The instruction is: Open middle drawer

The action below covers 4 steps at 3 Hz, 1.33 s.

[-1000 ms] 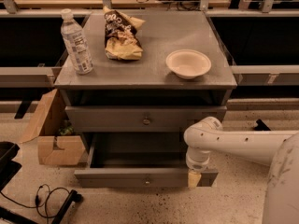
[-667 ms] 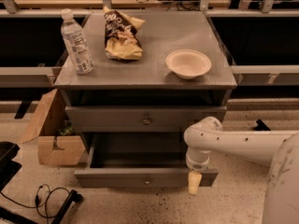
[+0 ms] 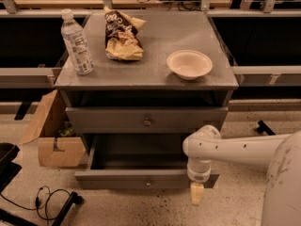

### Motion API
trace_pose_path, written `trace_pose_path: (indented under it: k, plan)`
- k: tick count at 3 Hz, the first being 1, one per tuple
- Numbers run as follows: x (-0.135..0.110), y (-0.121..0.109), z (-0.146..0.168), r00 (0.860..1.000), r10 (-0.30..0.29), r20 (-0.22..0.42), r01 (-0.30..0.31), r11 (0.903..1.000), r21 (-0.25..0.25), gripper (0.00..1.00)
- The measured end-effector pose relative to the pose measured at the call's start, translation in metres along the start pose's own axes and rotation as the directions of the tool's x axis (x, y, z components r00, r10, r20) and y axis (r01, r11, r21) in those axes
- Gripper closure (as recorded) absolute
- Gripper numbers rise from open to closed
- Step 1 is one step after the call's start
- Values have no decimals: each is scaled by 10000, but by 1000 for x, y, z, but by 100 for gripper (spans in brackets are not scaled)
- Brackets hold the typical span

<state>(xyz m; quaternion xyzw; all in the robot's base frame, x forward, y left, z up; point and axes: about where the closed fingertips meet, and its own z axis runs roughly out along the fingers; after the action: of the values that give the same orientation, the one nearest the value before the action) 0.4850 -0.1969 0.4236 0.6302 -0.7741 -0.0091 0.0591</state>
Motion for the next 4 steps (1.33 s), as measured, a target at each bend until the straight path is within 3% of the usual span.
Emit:
trace_pose_path:
  k: [1,3,4]
  plan:
    - [13,52,9,9973,72,-729,-129,9969,-778,41]
    - [13,48,-3,9973,73,-729,-130,9969,-778,88]
    - [13,48,-6,9973,73,-729,-130,9969,-779,100]
